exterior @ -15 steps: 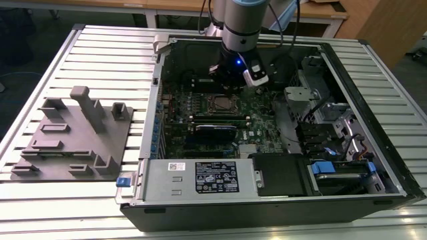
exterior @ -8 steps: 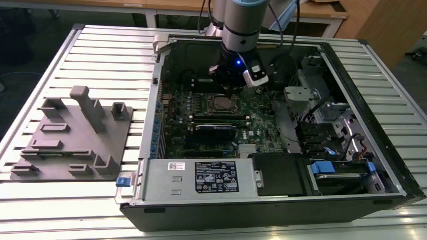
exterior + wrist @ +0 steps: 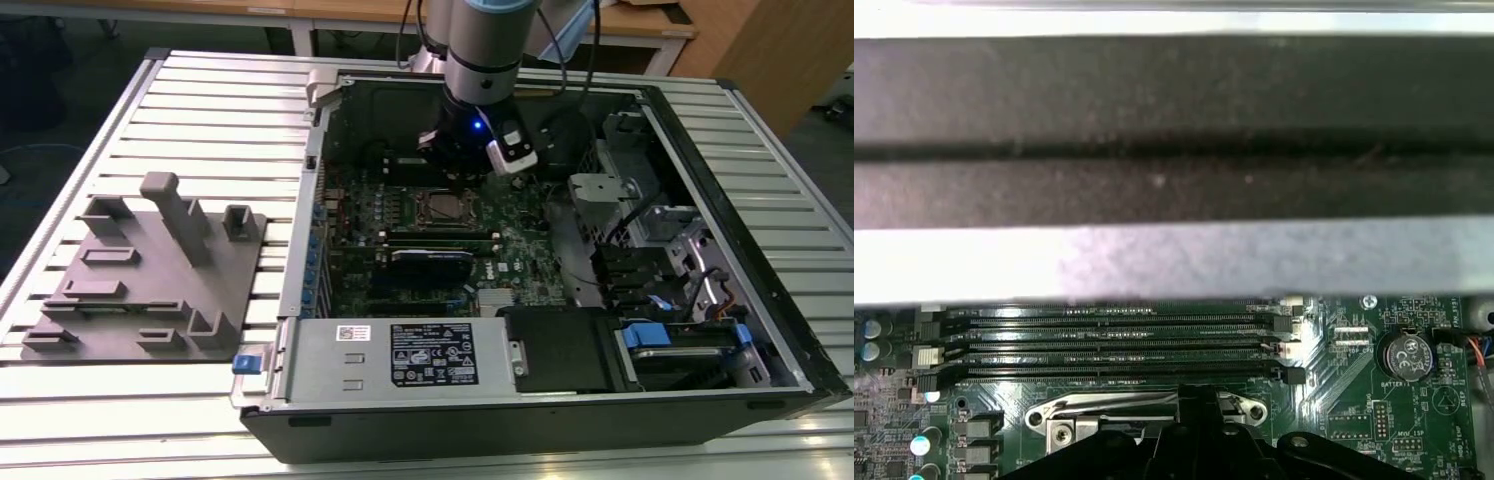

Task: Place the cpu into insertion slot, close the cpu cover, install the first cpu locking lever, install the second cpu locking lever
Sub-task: 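Install the second cpu locking lever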

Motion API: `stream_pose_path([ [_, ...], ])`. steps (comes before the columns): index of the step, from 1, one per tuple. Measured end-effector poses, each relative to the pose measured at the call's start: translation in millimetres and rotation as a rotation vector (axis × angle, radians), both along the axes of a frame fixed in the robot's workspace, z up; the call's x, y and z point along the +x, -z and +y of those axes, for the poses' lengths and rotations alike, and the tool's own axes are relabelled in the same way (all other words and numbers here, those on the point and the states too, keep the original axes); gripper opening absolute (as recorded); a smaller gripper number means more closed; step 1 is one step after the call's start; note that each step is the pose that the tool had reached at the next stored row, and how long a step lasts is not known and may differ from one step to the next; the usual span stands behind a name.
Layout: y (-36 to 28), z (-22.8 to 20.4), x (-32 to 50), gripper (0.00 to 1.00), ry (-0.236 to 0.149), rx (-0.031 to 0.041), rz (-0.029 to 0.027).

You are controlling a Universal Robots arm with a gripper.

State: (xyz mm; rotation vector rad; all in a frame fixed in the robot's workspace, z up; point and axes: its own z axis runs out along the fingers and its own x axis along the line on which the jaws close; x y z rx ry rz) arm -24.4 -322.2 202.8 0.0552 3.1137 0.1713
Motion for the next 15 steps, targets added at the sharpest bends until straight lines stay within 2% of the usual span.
stream_pose_path([
  [2, -3.8, 0.0, 0.0, 0.11, 0.0, -0.0002, -0.0001],
  [5, -13.0, 0.1, 0.1, 0.11, 0.0, -0.0006, -0.0002],
  [7, -16.3, 0.1, 0.1, 0.11, 0.0, -0.0031, -0.0002],
  [9, -16.8, 0.1, 0.1, 0.11, 0.0, -0.0083, -0.0004],
  [15, -16.9, -4.2, 0.0, 0.11, 0.0, -0.0184, -0.0002],
])
